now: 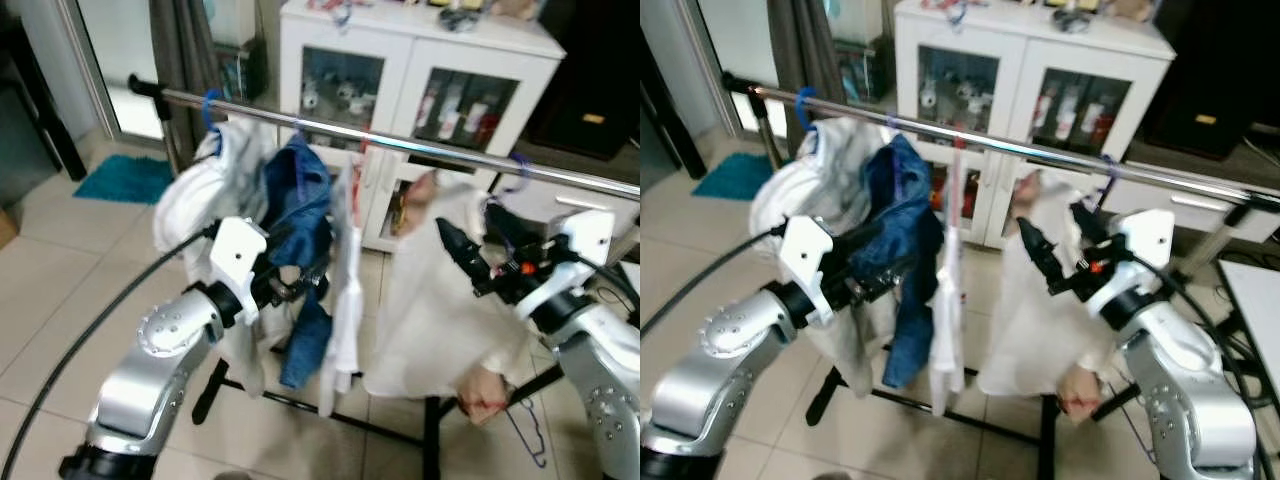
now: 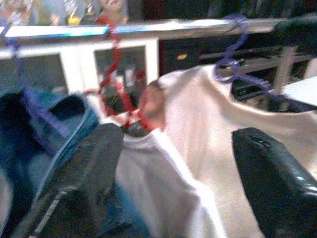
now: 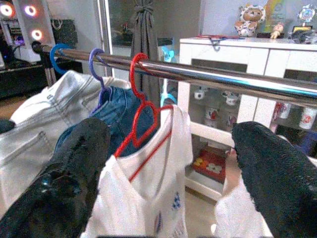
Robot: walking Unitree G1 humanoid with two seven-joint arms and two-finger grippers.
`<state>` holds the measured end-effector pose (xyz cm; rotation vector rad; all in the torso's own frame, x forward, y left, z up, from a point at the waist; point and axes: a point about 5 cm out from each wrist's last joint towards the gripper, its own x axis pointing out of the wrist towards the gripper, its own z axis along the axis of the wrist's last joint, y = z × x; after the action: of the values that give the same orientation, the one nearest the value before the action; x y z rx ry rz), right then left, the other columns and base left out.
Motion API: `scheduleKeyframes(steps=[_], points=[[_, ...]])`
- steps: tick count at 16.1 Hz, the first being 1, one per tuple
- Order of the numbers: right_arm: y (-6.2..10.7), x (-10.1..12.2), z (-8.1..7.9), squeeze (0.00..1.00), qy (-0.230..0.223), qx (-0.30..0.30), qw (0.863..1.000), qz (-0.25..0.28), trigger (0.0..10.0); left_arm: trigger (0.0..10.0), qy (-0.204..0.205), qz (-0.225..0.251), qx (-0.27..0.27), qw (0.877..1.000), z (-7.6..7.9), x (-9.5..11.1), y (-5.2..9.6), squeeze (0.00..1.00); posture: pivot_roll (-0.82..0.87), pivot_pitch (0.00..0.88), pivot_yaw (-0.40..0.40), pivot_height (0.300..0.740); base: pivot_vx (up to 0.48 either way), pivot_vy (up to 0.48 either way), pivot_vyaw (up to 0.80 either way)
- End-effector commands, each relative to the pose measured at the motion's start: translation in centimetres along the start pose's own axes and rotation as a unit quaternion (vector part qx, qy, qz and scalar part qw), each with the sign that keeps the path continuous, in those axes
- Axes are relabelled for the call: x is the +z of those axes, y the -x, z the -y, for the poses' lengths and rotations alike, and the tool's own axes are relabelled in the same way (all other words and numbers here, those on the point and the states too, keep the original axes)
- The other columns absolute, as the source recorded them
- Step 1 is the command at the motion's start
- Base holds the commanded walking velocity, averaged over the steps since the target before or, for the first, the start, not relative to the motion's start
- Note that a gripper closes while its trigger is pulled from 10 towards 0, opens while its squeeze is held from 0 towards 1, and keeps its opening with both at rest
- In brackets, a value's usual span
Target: Hang hanger
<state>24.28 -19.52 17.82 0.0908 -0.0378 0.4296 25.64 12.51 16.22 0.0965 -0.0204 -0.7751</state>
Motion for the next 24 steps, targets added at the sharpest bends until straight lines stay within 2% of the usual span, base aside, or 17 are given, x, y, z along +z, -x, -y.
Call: scheduleKeyframes(steps=[1, 2, 3, 4, 8, 11, 12, 13, 15, 16, 19, 24], points=[[-0.2, 0.4, -0.3, 1.00, -0.003, 0.012, 1.000, 0.000, 10.0, 10.0, 0.004, -0.002, -0.008, 1.000, 0.0, 0.0, 0.3, 0.45, 0.05, 0.000, -0.064, 0.740, 0.000, 0.000, 0.00], [-0.4, 0.2, 0.2, 1.00, -0.001, -0.006, 1.000, -0.027, 10.0, 10.0, 0.007, -0.007, -0.019, 1.000, 0.0, 0.0, 0.4, 0.00, 0.05, 0.000, -0.061, 0.740, 0.000, 0.000, 0.00], [-0.5, 0.0, 0.4, 1.00, 0.003, -0.015, 0.999, -0.040, 10.0, 10.0, 0.008, -0.009, -0.022, 1.000, 0.0, 0.0, 0.4, 0.00, 0.05, 0.000, -0.061, 0.740, 0.000, 0.000, 0.00], [-0.9, -0.4, 1.3, 1.00, 0.013, -0.051, 0.996, -0.071, 10.0, 10.0, 0.009, -0.017, -0.040, 0.999, 0.1, -0.1, 0.5, 0.00, 0.05, 0.000, -0.057, 0.740, 0.000, 0.000, 0.00], [-3.2, -0.1, 4.1, 1.00, 0.033, -0.141, 0.985, -0.099, 10.0, 10.0, 0.025, -0.048, -0.102, 0.993, 0.9, -0.6, 0.7, 0.00, 0.04, 0.000, -0.046, 0.740, 0.000, 0.000, 0.00], [-4.6, -0.1, 5.7, 1.00, 0.032, -0.146, 0.980, -0.130, 10.0, 10.0, 0.028, -0.057, -0.130, 0.989, 1.1, -0.7, 0.5, 0.00, 0.04, 0.000, -0.048, 0.740, 0.000, 0.000, 0.00], [-4.9, -0.1, 6.2, 0.92, 0.030, -0.140, 0.980, -0.135, 10.0, 10.0, 0.028, -0.057, -0.131, 0.989, 1.1, -0.7, 0.5, 0.00, 0.05, 0.000, -0.050, 0.740, 0.000, 0.000, 0.00], [-5.1, -0.1, 6.9, 0.00, 0.032, -0.126, 0.981, -0.142, 10.0, 10.0, 0.028, -0.057, -0.133, 0.989, 1.2, -0.7, 0.5, 0.00, 0.05, 0.000, -0.054, 0.740, 0.000, 0.000, 0.00], [-5.3, 0.1, 7.4, 0.00, 0.035, -0.102, 0.983, -0.147, 10.0, 10.0, 0.029, -0.056, -0.135, 0.989, 1.2, -0.6, 0.5, 0.00, 0.05, 0.000, -0.054, 0.740, 0.000, 0.000, 0.00], [-5.4, 0.4, 8.2, 0.00, 0.043, -0.082, 0.986, -0.142, 10.0, 10.0, 0.031, -0.055, -0.137, 0.989, 1.2, -0.6, 0.5, 0.00, 0.04, 0.000, -0.055, 0.740, 0.000, 0.000, 0.00], [-5.5, 0.8, 9.7, 0.00, 0.054, -0.075, 0.985, -0.145, 10.0, 10.0, 0.030, -0.054, -0.144, 0.988, 1.3, -0.6, 0.5, 0.00, 0.04, 0.000, -0.055, 0.740, 0.000, 0.000, 0.00], [-5.3, -0.1, 11.6, 0.00, 0.041, -0.031, 0.983, -0.176, 10.0, 10.0, 0.029, -0.054, -0.151, 0.987, 1.2, -0.5, 0.5, 0.00, 0.05, 0.000, -0.049, 0.740, 0.000, 0.000, 0.00]])
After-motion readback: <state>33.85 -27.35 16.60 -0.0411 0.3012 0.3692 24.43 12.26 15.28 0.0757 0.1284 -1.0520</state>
